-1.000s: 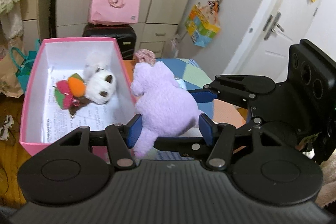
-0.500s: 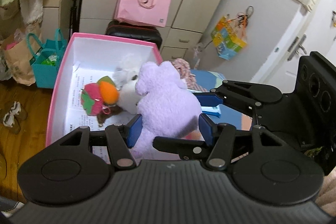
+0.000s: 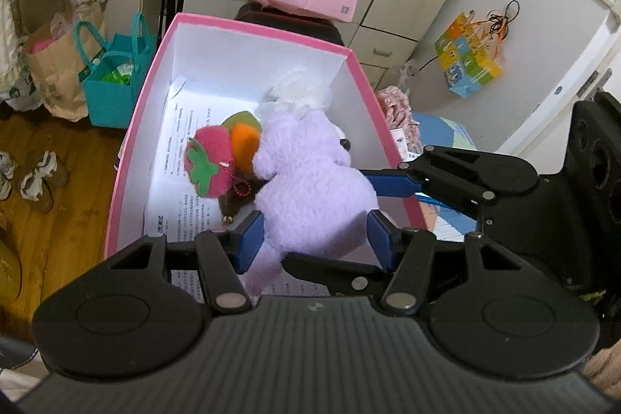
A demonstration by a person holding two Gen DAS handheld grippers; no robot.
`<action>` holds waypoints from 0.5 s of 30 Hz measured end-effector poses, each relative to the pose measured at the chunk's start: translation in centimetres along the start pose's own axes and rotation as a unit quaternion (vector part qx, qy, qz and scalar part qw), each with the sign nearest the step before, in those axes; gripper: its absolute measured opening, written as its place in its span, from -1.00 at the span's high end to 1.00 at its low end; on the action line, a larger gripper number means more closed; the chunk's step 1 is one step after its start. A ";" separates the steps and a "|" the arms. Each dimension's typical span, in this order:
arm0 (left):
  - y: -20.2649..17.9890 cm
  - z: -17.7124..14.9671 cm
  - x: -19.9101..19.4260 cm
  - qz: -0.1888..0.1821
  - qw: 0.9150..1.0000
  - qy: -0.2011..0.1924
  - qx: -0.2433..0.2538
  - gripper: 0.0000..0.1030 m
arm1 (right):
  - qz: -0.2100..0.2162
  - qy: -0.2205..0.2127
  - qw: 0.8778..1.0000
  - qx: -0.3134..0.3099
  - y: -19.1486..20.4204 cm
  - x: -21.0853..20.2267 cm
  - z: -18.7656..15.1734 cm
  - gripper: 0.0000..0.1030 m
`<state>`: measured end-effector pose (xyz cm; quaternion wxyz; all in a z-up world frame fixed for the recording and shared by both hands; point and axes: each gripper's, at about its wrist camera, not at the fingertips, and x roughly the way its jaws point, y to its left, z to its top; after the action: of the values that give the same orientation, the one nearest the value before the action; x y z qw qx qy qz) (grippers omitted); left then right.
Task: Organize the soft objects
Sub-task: 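Lower the lavender plush into the box and open both grippers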
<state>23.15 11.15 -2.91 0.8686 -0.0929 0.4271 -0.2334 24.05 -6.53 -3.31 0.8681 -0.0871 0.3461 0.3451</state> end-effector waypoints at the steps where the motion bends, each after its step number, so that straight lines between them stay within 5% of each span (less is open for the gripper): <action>1: 0.1 0.0 0.1 0.000 1.000 0.001 -0.001 -0.09 | -0.001 0.001 1.000 -0.001 0.0 0.1 0.0 -0.44; 9: -0.6 -0.5 -0.5 0.071 0.997 -0.031 0.028 -0.15 | -0.045 0.007 0.999 -0.024 0.5 0.2 -0.2 -0.47; 15: -0.6 -0.9 -2.6 0.070 0.996 -0.041 0.029 -0.18 | -0.054 0.001 0.998 -0.022 0.7 -1.5 -0.6 -0.47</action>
<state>20.88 11.93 -1.49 0.9018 -0.0468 0.3899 -0.1802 22.48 -7.09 -2.68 0.8830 -0.1245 0.3340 0.3055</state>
